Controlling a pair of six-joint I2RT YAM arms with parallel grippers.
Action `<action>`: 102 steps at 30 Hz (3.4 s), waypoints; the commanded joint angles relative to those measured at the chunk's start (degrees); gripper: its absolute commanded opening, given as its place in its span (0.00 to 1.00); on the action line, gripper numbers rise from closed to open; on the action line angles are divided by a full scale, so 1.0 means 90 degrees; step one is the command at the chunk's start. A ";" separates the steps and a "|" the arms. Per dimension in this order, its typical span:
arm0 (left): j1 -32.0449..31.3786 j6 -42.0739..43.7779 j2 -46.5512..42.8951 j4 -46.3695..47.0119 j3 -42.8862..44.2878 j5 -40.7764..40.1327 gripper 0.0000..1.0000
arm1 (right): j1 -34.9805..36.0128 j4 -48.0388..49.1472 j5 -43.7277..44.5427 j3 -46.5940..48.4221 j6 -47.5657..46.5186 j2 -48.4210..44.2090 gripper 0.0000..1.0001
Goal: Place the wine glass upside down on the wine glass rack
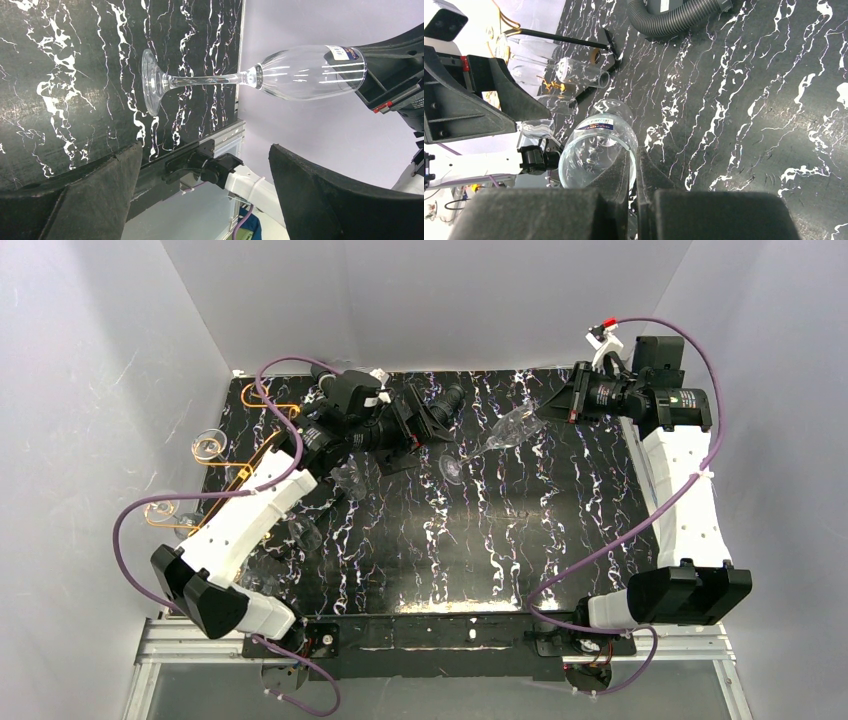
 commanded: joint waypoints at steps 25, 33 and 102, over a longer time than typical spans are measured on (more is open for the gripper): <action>-0.0150 -0.0599 -0.0290 -0.0020 -0.0609 -0.0595 0.55 | -0.0242 0.1324 -0.1673 0.0079 0.1756 -0.0076 0.01; -0.0149 -0.0737 -0.0291 0.0369 -0.0700 -0.0733 0.45 | -0.0243 0.1685 -0.2077 -0.0116 0.2139 -0.0092 0.01; 0.0270 0.0855 -0.1544 0.0177 -0.0461 -0.1553 0.00 | -0.0746 0.1819 -0.3606 -0.0567 0.1159 -0.0289 0.62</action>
